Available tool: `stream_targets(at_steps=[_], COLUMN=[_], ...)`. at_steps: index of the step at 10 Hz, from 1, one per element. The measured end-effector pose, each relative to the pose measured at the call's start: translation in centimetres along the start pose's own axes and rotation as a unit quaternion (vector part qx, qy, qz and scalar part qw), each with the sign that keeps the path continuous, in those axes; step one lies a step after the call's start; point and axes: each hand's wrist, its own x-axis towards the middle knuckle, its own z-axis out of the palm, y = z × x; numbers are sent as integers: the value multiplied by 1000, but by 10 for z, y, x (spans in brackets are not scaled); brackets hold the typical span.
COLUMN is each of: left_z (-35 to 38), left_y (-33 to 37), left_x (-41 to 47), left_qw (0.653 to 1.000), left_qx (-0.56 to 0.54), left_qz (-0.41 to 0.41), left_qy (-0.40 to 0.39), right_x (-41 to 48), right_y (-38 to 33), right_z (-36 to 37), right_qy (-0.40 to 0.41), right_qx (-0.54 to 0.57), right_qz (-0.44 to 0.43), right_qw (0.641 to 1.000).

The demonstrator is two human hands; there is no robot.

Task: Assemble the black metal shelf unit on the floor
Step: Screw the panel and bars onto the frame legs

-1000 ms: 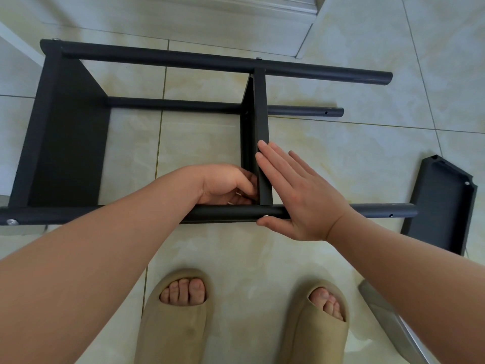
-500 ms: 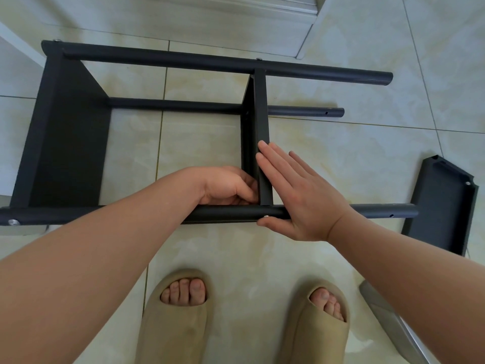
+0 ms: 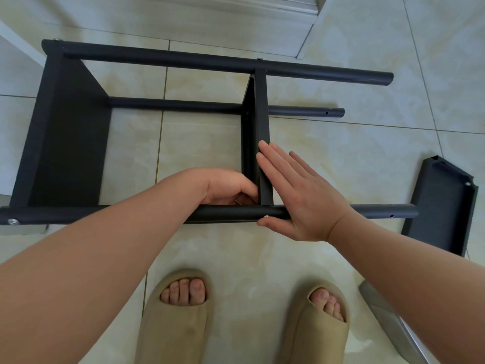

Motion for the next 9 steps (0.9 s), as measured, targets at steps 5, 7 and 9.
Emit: stream_targets(at_steps=[5,7,9], left_z=[-2,-3,-1], left_y=[-1,-1,0], left_x=[1,1,0], left_qw=[997,997,996], left_qx=[23,-7,-34], left_qz=[64,69,72], left_qy=[37,14,27], right_x=[0,0,0], right_y=[0,-1,0], right_z=[0,-1,-1], right_qy=[1,-4,-9], right_qx=[1,-1,5], right_qz=[2,3,2], right_qw=[1000,1000,1000])
